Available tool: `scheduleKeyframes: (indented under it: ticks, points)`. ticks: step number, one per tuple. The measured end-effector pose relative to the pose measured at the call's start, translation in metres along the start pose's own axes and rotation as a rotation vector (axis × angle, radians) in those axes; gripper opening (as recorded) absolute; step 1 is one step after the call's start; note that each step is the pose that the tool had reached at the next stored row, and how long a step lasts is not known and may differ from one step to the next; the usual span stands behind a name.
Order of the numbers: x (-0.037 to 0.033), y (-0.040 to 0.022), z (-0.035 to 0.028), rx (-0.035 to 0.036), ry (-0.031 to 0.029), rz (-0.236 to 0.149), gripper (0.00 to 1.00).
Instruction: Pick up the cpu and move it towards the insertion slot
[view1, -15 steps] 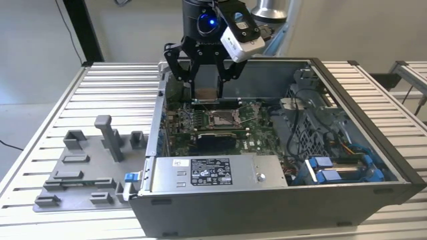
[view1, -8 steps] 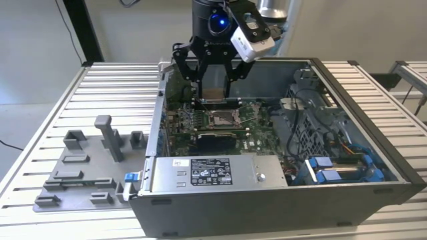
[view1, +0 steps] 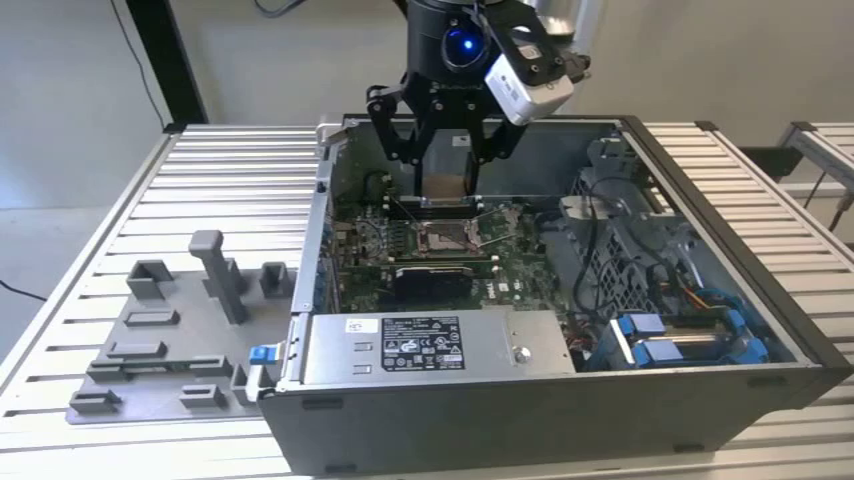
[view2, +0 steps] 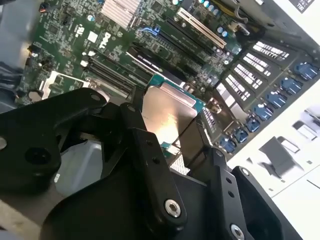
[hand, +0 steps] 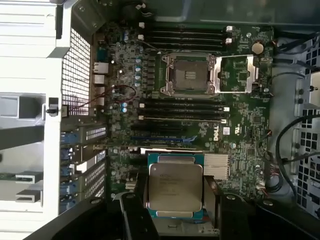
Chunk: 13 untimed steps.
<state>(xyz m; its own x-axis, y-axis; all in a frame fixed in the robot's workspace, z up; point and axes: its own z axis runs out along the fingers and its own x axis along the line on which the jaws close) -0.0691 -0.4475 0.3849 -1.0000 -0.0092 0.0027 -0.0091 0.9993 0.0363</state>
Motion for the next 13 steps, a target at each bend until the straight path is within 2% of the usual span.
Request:
scheduleKeyframes:
  ticks: [7,13]
  points:
    - [-0.0115,-0.0002,0.0000,-0.0001,-0.0006,0.015,0.00]
    - [-0.0121,0.0000,0.0000,0.0000,-0.0007,0.020,0.00]
